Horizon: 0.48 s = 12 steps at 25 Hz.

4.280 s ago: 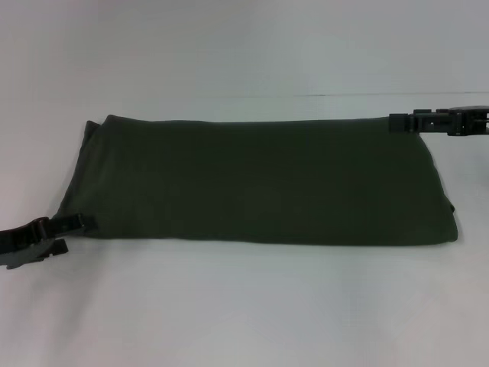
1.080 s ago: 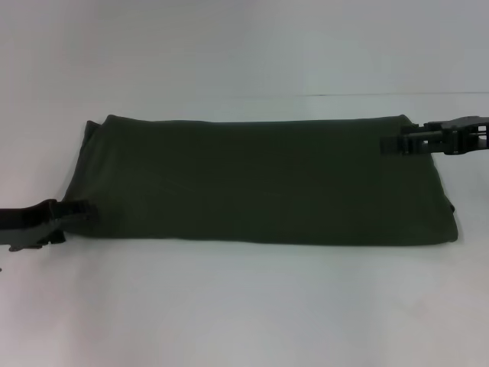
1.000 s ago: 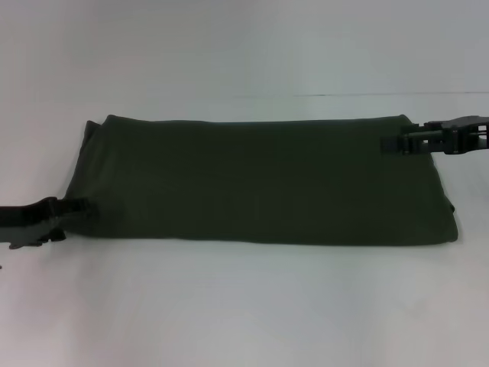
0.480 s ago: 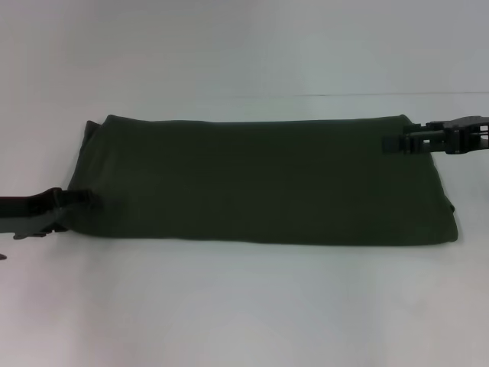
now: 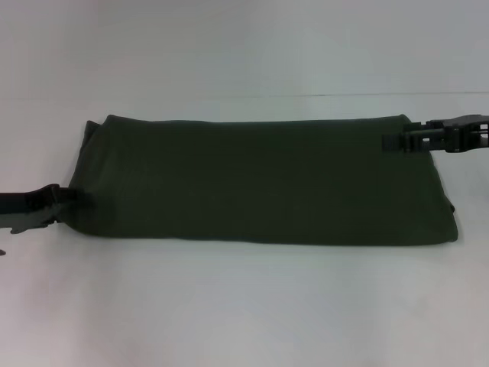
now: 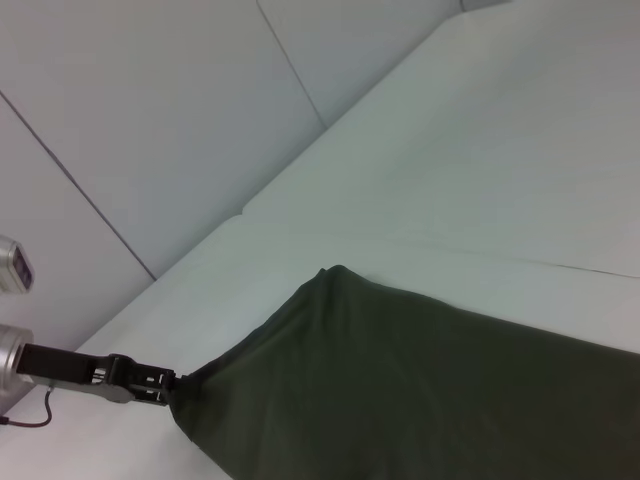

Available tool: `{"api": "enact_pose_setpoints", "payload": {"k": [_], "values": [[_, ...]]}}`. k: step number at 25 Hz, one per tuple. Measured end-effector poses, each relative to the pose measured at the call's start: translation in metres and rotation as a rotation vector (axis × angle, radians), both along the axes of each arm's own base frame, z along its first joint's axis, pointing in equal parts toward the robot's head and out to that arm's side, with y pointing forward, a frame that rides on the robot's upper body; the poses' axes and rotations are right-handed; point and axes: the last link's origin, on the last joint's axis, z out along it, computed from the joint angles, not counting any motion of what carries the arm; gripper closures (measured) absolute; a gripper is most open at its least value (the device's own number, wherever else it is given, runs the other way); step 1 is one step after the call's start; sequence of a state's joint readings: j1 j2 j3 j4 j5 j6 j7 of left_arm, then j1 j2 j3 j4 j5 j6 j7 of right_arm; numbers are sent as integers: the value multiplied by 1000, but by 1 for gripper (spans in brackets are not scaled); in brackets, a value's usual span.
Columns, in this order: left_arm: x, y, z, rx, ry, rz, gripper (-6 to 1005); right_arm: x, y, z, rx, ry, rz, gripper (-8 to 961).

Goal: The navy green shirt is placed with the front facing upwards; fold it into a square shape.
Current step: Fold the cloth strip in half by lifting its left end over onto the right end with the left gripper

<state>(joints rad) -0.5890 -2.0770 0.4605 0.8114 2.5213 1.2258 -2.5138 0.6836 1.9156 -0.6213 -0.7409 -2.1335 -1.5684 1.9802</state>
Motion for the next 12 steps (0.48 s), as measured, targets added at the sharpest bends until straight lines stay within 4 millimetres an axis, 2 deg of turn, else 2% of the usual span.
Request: {"api": "enact_pose_setpoints", "payload": {"k": [4, 7, 12], "values": [[0, 0, 0, -2, 4, 1, 384, 0, 0, 0, 1, 0, 0, 53], [-1, 0, 0, -1, 7, 2, 587, 0, 0, 0, 1, 0, 1, 53], [-1, 0, 0, 4, 10, 4, 828, -1, 0, 0, -1, 0, 2, 54]]}}
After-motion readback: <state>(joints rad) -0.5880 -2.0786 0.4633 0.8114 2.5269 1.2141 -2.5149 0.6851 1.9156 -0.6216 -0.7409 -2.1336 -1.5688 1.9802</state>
